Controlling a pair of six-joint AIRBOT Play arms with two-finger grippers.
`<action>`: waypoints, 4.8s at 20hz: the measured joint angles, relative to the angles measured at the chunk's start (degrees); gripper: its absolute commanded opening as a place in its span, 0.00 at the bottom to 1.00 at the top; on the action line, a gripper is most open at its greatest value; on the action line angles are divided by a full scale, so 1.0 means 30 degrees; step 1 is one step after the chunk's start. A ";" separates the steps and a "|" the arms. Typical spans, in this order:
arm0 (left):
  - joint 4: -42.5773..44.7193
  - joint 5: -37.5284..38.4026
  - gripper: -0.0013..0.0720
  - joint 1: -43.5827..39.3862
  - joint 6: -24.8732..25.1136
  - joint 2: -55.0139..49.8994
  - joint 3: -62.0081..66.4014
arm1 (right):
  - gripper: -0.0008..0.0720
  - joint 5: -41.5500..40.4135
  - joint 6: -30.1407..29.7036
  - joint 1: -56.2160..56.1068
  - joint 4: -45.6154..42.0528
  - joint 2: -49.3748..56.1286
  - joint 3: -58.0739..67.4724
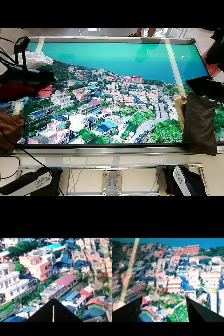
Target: Fold the shirts.
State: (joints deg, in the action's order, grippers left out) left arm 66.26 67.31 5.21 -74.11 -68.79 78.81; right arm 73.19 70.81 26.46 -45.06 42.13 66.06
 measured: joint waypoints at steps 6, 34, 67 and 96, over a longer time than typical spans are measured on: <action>0.5064 -0.0692 0.51 0.0226 -0.0306 -0.0313 0.0000 | 0.87 -0.2033 0.0000 -0.0007 0.0044 0.0000 0.0000; 0.5668 -0.3366 0.04 1.7209 -0.7249 -0.4714 -0.5778 | 0.87 -0.2769 0.0197 -0.0007 0.0087 0.0007 0.0000; -0.8349 -0.2674 0.80 0.5741 0.0066 0.2273 -0.7016 | 0.62 0.1122 -0.0007 -0.0270 -0.3534 0.3024 0.1093; -1.0877 -1.1723 0.58 0.6535 -0.5158 -0.4422 -1.1111 | 0.64 -0.7417 0.0270 -1.6385 -0.4670 0.9908 -0.6076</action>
State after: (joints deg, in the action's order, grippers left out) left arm 33.63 32.14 24.82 -89.58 -82.06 45.47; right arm 50.94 71.61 -22.70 -59.07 71.85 47.83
